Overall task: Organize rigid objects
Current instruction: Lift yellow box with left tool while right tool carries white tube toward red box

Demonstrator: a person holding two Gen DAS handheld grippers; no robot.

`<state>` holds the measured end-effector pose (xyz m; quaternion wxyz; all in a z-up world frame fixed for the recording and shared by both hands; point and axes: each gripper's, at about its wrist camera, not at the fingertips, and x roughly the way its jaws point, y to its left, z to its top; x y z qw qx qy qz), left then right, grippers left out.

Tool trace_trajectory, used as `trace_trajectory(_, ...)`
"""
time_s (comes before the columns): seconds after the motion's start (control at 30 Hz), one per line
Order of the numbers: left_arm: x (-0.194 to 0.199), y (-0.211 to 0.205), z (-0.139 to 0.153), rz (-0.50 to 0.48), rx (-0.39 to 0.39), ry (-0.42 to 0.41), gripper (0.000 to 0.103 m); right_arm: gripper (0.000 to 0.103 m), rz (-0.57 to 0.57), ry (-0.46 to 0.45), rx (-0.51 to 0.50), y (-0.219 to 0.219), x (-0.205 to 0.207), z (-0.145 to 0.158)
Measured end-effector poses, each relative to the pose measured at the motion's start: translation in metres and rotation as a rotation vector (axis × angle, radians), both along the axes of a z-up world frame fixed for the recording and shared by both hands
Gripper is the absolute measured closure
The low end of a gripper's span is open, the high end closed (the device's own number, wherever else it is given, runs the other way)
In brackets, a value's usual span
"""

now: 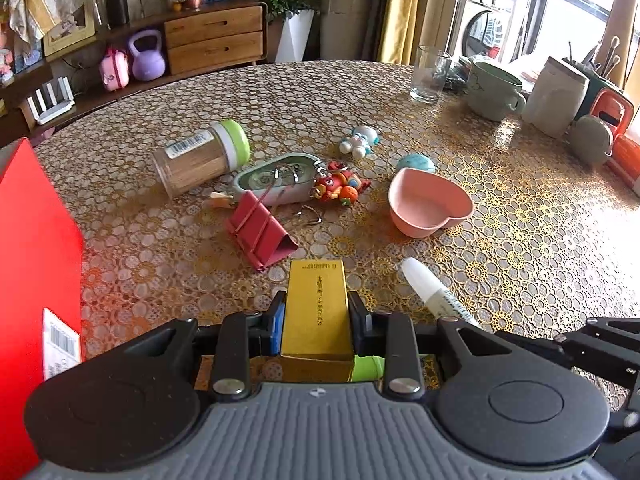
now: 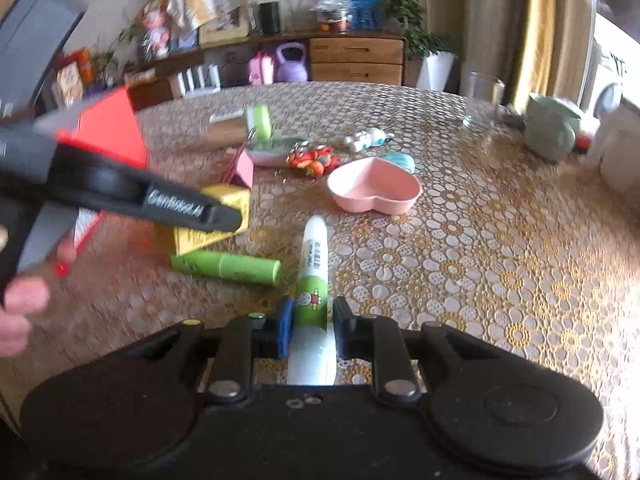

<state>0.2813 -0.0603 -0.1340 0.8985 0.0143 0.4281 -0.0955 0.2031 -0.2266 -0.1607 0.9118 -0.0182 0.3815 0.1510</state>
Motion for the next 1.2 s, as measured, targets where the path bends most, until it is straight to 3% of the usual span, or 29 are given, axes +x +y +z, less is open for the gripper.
trace_trajectory(0.8,-0.056,0.067,0.079,0.08,-0.1,-0.072,0.074,0.082,0.023,-0.066,0.031,0.025,-0.029,0.071)
trace_trajectory(1.2,-0.074,0.123,0.132,0.128,-0.1,-0.143,0.074,0.082,0.138,-0.124,0.085,0.084,-0.018,0.121)
